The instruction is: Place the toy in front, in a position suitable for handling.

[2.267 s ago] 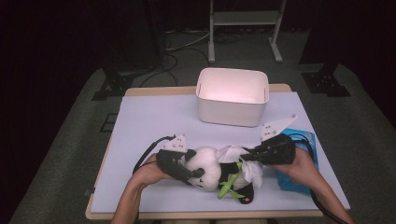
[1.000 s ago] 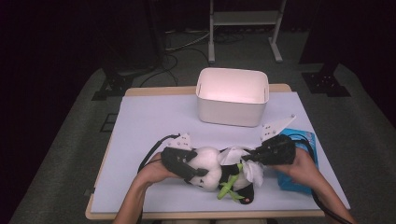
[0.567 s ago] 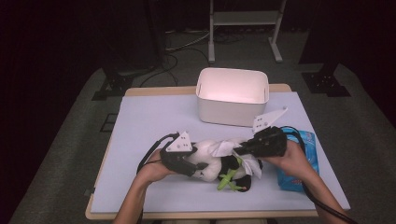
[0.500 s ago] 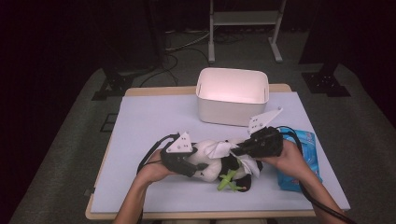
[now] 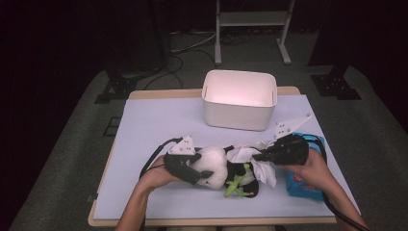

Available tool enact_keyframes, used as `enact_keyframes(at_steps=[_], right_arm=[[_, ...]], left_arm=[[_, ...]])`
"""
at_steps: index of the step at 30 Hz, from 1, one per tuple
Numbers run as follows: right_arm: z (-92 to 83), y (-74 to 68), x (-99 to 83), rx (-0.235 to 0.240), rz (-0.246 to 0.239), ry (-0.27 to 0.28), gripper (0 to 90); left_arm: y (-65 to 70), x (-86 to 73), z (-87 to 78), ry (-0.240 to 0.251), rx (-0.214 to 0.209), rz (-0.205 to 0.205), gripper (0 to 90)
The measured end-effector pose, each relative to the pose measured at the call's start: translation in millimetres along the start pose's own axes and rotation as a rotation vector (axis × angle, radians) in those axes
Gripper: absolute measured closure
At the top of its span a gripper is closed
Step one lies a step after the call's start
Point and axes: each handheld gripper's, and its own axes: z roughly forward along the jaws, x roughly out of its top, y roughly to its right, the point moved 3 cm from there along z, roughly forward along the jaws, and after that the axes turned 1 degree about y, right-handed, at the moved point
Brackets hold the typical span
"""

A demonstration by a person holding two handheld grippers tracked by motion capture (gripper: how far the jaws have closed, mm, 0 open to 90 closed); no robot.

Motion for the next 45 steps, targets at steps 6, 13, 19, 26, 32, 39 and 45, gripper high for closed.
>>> enact_keyframes(at_steps=[6,13,19,26,32,39,45], right_arm=[[-1.4,-3.8,-9.5,0.009,0.007,0.006,83.8],[-2.6,-9.9,-17.5,0.025,0.013,-0.004,83.9],[-5.1,-14.9,-6.3,0.015,-0.015,-0.003,83.7],[15.1,-18.7,17.3,0.03,-0.073,-0.04,83.7],[30.6,-19.0,33.8,0.047,-0.096,-0.059,83.7],[40.1,-21.5,44.7,0.048,-0.126,-0.082,83.7],[36.3,-18.1,34.1,0.036,-0.113,-0.107,83.9]], left_arm=[[-1.2,-2.4,-1.3,0.002,-0.024,-0.024,9.3],[1.1,-3.4,-3.4,0.012,-0.029,-0.002,16.2],[2.2,-1.9,-4.2,0.017,-0.017,0.02,21.6],[4.2,1.0,-3.5,0.025,-0.008,0.035,21.9],[6.1,2.9,-2.8,0.029,-0.006,0.048,22.0],[12.9,10.7,-0.1,0.05,-0.007,0.088,21.9],[8.9,9.3,1.5,0.054,-0.028,0.04,19.1]])
